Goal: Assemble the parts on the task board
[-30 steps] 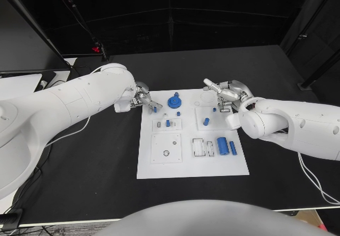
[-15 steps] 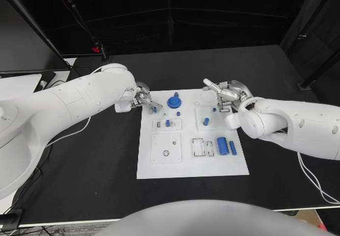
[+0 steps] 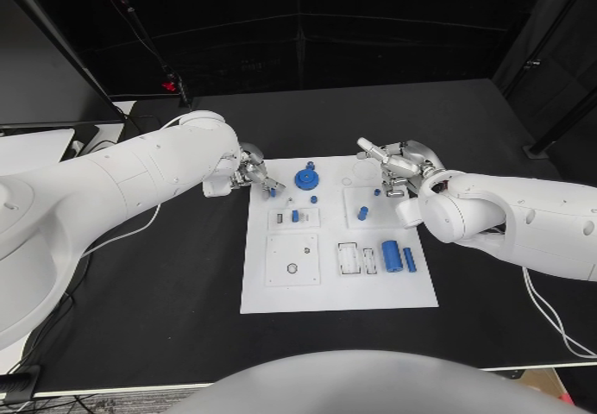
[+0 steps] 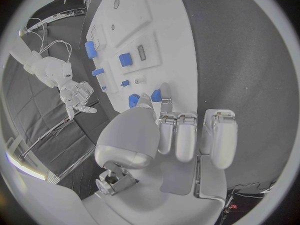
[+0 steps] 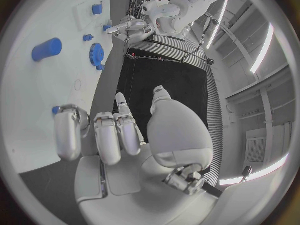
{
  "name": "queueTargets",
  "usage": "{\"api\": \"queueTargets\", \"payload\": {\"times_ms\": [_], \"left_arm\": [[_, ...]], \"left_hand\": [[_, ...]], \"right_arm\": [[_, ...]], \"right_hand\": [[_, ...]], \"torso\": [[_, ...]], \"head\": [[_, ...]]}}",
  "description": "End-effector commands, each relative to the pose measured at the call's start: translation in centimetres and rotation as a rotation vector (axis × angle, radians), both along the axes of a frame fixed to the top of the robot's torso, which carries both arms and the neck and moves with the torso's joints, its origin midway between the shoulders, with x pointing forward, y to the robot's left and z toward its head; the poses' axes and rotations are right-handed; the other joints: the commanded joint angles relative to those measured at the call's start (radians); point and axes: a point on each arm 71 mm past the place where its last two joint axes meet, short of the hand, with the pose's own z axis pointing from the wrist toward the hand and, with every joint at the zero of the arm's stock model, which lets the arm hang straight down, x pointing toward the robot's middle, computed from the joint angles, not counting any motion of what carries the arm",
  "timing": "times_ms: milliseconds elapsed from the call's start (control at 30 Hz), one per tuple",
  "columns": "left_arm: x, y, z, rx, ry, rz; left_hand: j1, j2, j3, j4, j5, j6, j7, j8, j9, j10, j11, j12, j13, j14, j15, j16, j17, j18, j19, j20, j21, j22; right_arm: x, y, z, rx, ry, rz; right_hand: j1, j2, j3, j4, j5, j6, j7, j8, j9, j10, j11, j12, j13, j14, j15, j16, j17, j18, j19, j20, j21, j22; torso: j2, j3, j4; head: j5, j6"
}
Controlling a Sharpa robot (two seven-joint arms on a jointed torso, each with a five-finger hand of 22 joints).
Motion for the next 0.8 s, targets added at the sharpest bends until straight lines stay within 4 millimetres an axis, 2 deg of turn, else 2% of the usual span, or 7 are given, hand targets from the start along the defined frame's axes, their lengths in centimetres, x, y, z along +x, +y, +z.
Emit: {"api": "queueTargets", "payload": {"times_ms": [33,133,233,300,433,533,800], "left_arm": [[0.07,-0.14,0.15,-0.003,-0.012,-0.001],[0.09,-0.17,0.17,-0.005,-0.015,0.001],[0.1,-0.18,0.17,-0.005,-0.018,0.003],[0.09,-0.19,0.16,-0.004,-0.017,0.003],[0.07,-0.18,0.14,-0.002,-0.015,0.003],[0.08,-0.13,0.14,-0.002,-0.015,0.004],[0.11,0.08,0.15,-0.009,-0.018,0.003]], "left_hand": [[0.133,0.106,0.015,0.001,0.026,0.009,-0.001,-0.009,0.002,0.108,-0.011,-0.005,0.26,0.103,-0.004,0.001,0.263,-0.006,0.106,-0.002,0.003,0.263],[0.151,0.11,0.031,0.002,0.05,0.011,0.001,-0.015,0.002,0.108,-0.01,-0.005,0.26,0.103,-0.004,0.001,0.263,-0.006,0.106,-0.002,0.003,0.263],[0.178,0.11,0.061,0.002,0.088,0.011,0.0,-0.023,0.001,0.108,-0.01,-0.005,0.26,0.103,-0.003,0.001,0.263,-0.006,0.106,-0.002,0.003,0.263],[0.197,0.105,0.077,0.002,0.116,0.011,0.001,-0.027,0.002,0.108,-0.009,-0.005,0.26,0.103,-0.003,0.001,0.263,-0.006,0.106,-0.002,0.003,0.263],[0.225,0.094,0.098,0.0,0.142,0.012,0.002,-0.033,0.003,0.108,-0.008,-0.005,0.26,0.103,-0.003,0.001,0.263,-0.006,0.106,-0.001,0.003,0.263],[0.265,0.075,0.131,0.0,0.2,0.013,0.003,-0.04,0.005,0.108,-0.007,-0.005,0.26,0.103,-0.003,0.001,0.263,-0.006,0.106,-0.001,0.003,0.263],[0.28,0.064,0.159,0.0,0.223,0.018,0.005,-0.045,0.006,0.108,-0.006,-0.005,0.26,0.103,-0.003,0.001,0.263,-0.006,0.106,0.0,0.003,0.263]], "right_arm": [[0.0,0.12,0.08,0.002,-0.003,0.008],[0.0,0.12,0.07,0.002,-0.002,0.008],[0.0,0.13,0.07,0.002,-0.001,0.008],[0.0,0.14,0.06,0.002,-0.001,0.008],[0.0,0.12,0.06,0.002,0.0,0.007],[0.01,0.1,0.05,0.001,0.0,0.006],[0.02,0.1,0.04,0.001,0.001,0.006]], "right_hand": [[-0.005,0.009,-0.006,0.001,0.006,-0.001,0.003,0.005,-0.001,0.108,0.007,0.002,0.263,0.102,0.007,0.002,0.264,0.011,-0.003,0.003,-0.005,0.198],[-0.005,0.009,-0.006,0.001,0.006,-0.001,0.003,0.005,-0.001,0.108,0.007,0.002,0.263,0.102,0.007,0.002,0.264,0.011,-0.003,0.003,-0.005,0.198],[-0.005,0.009,-0.006,0.001,0.006,-0.001,0.003,0.005,-0.001,0.108,0.007,0.002,0.263,0.102,0.007,0.002,0.264,0.011,-0.003,0.003,-0.005,0.198],[-0.005,0.009,-0.006,0.001,0.006,-0.001,0.003,0.005,-0.001,0.108,0.007,0.002,0.263,0.102,0.007,0.002,0.264,0.011,-0.003,0.003,-0.005,0.198],[-0.005,0.009,-0.006,0.001,0.006,-0.001,0.003,0.005,-0.001,0.108,0.007,0.002,0.263,0.102,0.007,0.002,0.264,0.011,-0.003,0.003,-0.005,0.198],[-0.005,0.009,-0.006,0.001,0.006,-0.001,0.003,0.005,-0.001,0.108,0.007,0.002,0.263,0.102,0.007,0.002,0.264,0.011,-0.003,0.003,-0.005,0.198],[-0.005,0.011,-0.007,0.001,0.006,-0.001,0.003,0.006,-0.001,0.108,0.007,0.002,0.263,0.102,0.007,0.002,0.264,0.012,-0.005,0.003,-0.006,0.197]], "torso": [[0.0,0.0003,-0.0002],[0.0,0.0002,-0.0005],[0.0,0.0001,-0.001],[0.0,-0.0002,-0.0014],[0.0,0.0001,0.0001],[0.0,0.0002,0.0003],[-0.001,0.0001,0.0012]], "head": [[-0.001,0.001],[-0.001,0.002],[0.0,0.002],[0.001,0.002],[-0.002,0.001],[-0.001,0.002],[-0.002,0.002]]}}
